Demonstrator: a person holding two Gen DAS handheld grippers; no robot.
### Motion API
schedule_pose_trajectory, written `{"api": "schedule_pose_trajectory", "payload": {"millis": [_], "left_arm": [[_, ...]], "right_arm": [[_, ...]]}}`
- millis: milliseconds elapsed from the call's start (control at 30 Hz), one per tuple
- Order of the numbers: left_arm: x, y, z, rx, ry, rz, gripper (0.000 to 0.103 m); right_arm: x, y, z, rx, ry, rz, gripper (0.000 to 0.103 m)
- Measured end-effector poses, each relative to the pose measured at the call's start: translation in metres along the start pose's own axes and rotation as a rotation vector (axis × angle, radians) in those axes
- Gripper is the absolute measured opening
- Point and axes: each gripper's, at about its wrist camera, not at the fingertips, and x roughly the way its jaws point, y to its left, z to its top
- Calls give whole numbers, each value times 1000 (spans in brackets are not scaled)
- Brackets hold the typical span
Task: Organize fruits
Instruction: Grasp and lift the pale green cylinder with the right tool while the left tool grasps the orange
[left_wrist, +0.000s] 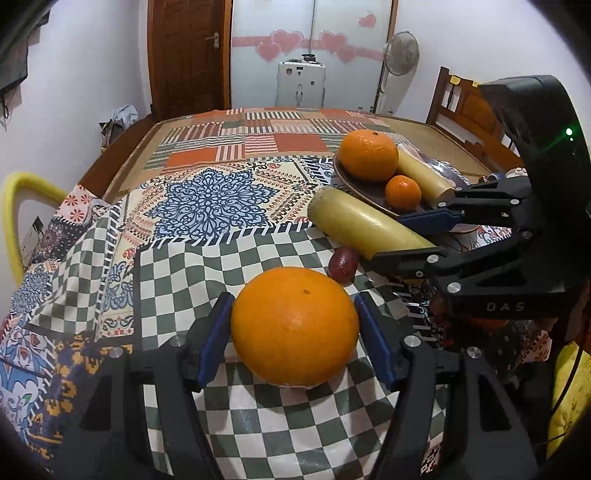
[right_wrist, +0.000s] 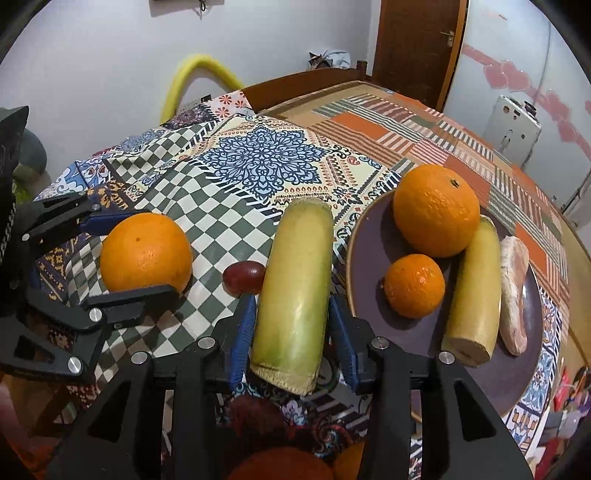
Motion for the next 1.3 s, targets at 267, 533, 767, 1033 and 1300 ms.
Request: {"api": "schedule_pose_trajectory", "payload": {"millis": [267, 533, 767, 1033, 1300], "left_arm": [[0, 3, 0, -19, -20, -11, 65], [-3, 0, -3, 8, -37, 7, 64], [-4, 0, -6, 3, -51, 6, 64], [-8, 2, -1, -30, -65, 5, 64], [-23, -4, 17, -45, -111, 16, 64]], "right_arm": [[4, 6, 4, -19, 3, -34, 36], [-4, 12, -5, -85, 27, -26, 36], [7, 5, 6, -29, 23, 8, 37], [-6, 9, -5, -19, -55, -7, 36], [-44, -7, -17, 48, -167, -8, 36]]}}
